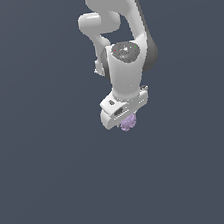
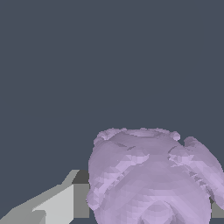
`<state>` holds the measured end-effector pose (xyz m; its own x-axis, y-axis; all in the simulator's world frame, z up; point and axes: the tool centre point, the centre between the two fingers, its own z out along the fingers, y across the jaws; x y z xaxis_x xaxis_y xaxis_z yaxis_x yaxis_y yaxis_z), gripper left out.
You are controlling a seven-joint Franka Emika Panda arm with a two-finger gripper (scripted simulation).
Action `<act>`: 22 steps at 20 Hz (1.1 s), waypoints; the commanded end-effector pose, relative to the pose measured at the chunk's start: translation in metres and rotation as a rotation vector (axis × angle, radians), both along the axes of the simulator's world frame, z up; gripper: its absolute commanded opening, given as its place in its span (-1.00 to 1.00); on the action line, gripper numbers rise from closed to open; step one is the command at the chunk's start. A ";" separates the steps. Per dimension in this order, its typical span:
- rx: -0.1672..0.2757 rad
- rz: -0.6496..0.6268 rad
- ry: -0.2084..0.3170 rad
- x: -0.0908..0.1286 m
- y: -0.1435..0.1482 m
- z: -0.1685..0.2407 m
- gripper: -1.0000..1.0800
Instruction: Pick up the object and move it to a goal position.
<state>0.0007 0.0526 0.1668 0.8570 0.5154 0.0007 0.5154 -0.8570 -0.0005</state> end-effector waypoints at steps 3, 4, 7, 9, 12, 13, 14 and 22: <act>0.001 0.001 0.000 0.008 -0.024 0.050 -1.00; 0.001 0.001 0.000 0.010 -0.029 0.061 -1.00; 0.001 0.001 0.000 0.017 -0.044 0.092 -1.00; 0.002 0.001 0.000 0.021 -0.054 0.113 -1.00; 0.001 0.001 0.000 0.027 -0.067 0.141 -1.00; 0.001 0.001 0.000 0.029 -0.071 0.149 -1.00; 0.001 0.001 0.000 0.030 -0.075 0.156 -1.00; 0.000 0.000 0.000 0.041 -0.095 0.196 -1.00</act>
<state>0.0399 -0.0392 0.3572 0.8574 0.5147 0.0011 0.5147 -0.8574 0.0002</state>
